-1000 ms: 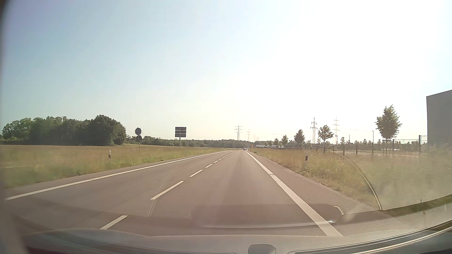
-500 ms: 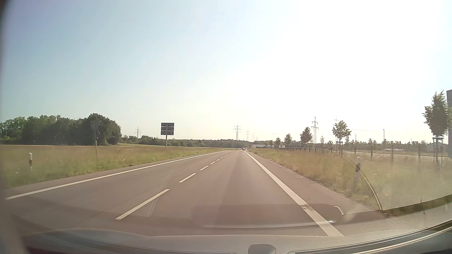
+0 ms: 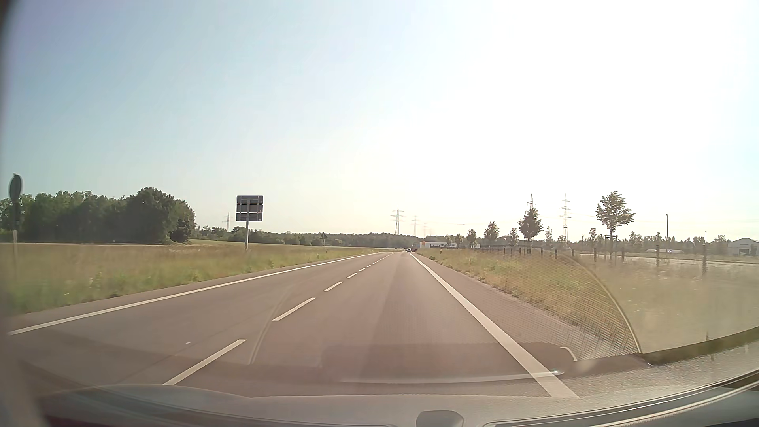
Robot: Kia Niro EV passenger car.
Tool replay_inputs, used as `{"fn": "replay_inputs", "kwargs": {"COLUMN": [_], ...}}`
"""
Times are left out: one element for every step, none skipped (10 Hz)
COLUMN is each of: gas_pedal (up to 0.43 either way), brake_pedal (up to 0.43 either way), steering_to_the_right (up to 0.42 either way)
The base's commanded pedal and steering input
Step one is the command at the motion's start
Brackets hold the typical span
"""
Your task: Follow the waypoints while adhering to traffic rules and regulations
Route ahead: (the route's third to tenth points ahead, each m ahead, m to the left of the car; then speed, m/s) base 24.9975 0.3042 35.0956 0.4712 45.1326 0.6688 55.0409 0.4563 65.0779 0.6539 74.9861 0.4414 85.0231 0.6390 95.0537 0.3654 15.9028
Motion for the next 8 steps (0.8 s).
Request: {"fn": "replay_inputs", "kwargs": {"gas_pedal": [0.118, 0.118, 0.110, 0.098, 0.098, 0.087, 0.087, 0.087], "brake_pedal": [0.018, 0.018, 0.018, 0.018, 0.018, 0.018, 0.018, 0.018], "steering_to_the_right": [0.002, 0.003, 0.002, 0.002, 0.002, 0.002, 0.002, 0.002]}}
